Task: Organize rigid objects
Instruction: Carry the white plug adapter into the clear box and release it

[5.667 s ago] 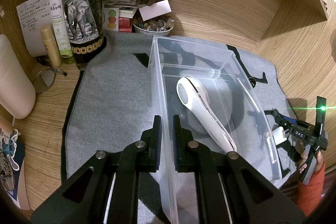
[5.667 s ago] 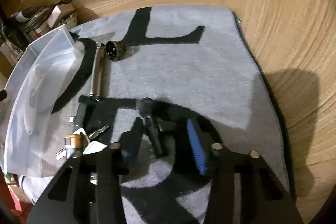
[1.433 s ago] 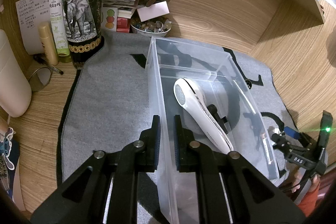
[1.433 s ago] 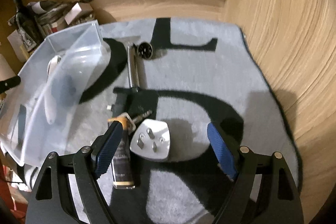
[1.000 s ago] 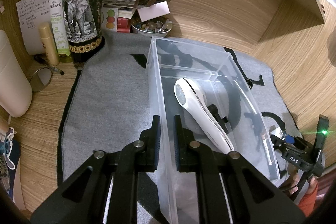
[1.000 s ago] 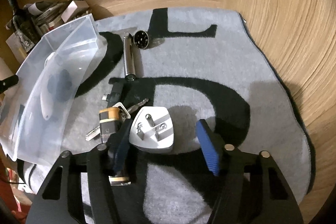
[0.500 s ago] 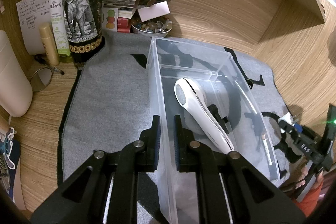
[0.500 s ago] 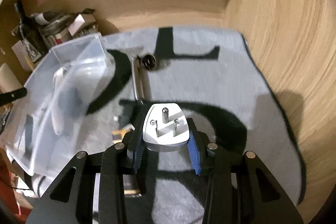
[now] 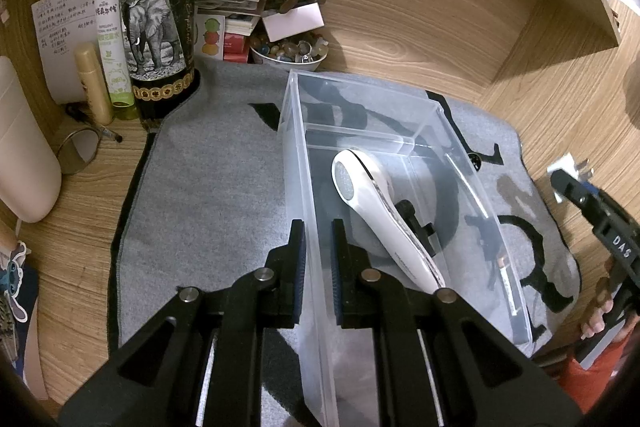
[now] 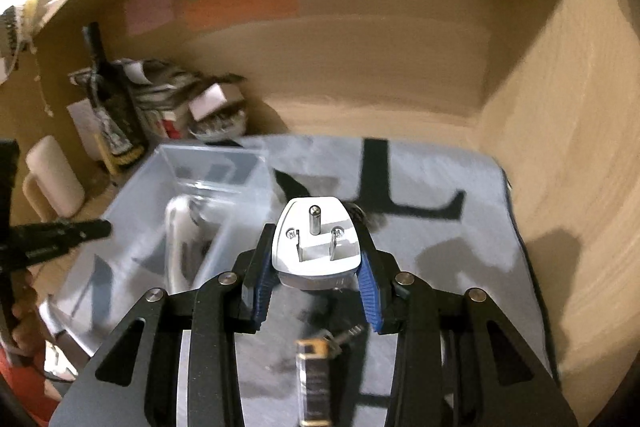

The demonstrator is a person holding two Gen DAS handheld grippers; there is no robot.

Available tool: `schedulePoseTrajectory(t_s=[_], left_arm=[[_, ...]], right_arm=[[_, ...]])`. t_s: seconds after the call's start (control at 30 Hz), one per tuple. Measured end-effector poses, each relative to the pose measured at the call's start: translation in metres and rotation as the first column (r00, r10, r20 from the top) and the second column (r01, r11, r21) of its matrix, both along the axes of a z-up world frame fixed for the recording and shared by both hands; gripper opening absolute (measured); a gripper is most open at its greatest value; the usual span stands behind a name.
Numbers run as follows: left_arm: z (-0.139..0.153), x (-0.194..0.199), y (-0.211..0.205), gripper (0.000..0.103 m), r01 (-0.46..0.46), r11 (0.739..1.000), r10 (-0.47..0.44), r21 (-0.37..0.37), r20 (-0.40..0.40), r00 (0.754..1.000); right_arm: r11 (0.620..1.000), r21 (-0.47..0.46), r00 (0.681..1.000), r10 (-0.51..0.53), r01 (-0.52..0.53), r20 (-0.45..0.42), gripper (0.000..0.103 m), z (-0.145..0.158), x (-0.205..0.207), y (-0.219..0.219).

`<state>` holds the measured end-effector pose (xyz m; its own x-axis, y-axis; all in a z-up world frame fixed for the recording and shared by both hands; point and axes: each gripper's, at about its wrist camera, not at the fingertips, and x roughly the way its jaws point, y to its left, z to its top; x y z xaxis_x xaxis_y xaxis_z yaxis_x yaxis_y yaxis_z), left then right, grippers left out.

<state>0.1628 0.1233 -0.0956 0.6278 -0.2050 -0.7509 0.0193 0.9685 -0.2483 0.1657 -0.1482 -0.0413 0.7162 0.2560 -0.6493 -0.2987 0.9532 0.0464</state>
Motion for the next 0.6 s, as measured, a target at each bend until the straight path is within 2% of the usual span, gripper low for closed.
schedulePoseTrajectory(t_s=[0.27,0.6], left_arm=[[0.0,0.0,0.001,0.01,-0.001,1.0,0.001,-0.002,0.0,1.0],[0.0,0.0,0.0,0.01,-0.001,1.0,0.001,-0.002,0.0,1.0]], right_arm=[[0.995,-0.01,0.994,0.102,-0.101,0.028,0.034,0.007,0.004,0.04],[0.977,-0.069,0.979,0.202,-0.203,-0.032,0.034,-0.011,0.017,0.081]])
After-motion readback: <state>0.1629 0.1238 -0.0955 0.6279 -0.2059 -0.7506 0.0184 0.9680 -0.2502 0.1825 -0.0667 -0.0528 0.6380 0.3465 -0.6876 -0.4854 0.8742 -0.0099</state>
